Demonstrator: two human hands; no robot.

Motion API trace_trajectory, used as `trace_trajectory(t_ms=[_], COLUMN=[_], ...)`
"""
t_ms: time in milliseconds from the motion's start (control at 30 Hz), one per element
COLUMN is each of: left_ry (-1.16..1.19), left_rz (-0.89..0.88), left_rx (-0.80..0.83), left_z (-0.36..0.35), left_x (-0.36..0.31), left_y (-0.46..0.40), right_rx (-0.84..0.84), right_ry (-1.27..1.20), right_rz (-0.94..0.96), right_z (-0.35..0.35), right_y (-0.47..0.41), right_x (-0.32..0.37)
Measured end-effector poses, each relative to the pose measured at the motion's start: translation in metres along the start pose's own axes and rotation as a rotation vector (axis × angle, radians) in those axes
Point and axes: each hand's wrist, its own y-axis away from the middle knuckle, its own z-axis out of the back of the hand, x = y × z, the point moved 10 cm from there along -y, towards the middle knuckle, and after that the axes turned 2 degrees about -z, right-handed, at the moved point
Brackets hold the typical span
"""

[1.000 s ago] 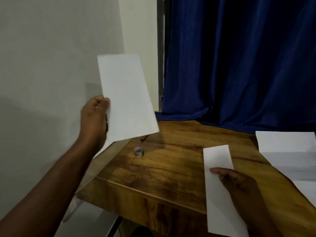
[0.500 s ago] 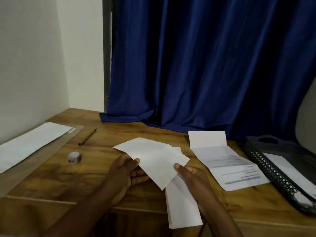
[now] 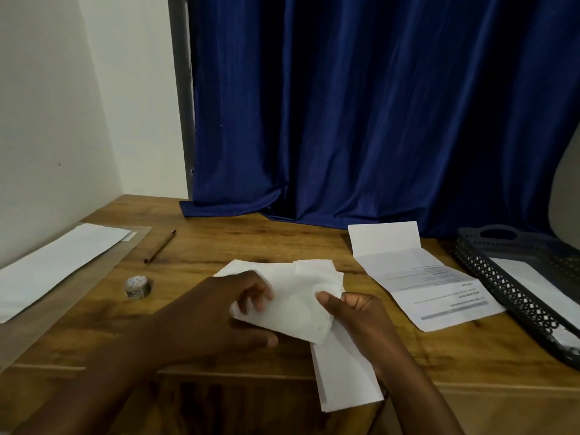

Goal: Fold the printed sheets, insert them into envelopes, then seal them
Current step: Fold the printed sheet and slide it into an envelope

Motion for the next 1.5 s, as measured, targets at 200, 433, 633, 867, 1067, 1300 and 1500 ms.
trace_trajectory(t_ms=[200,433,633,867,1067,1300,1500], left_ry=[-0.176,-0.124,-0.019,0.026,-0.108,-0.269,-0.147], left_rz=[-0.333,-0.348,-0.353,-0.379,-0.409,-0.459,-0.387], left_rx=[0.02,0.048,-0.086,-0.187,-0.167,-0.158,-0.217], left_z=[-0.033,-0.06,-0.054,-0.045,-0.046,-0.057,-0.047], left_x=[-0.052,-0.047,-0.038,-0.037,-0.043,-0.048,-0.04], left_y=[-0.038,-0.072,-0.069,-0.063,-0.057,-0.055,-0.059], right_rx=[-0.031,-0.012,0.054,0.093,0.081,-0.014,-0.053], right_ry=[0.017,-0.038,-0.055,-0.091,-0.053,-0.09,-0.056], right_rz=[0.022,0.042,0.02,0.0,-0.013,-0.04,-0.032], right_z=[-0.002,-0.004,-0.009,-0.006,-0.008,-0.007,-0.003], right_y=[0.002,0.003,0.007,0.009,0.008,0.002,0.001], right_x=[0.002,0.002,0.004,0.003,0.003,0.001,-0.001])
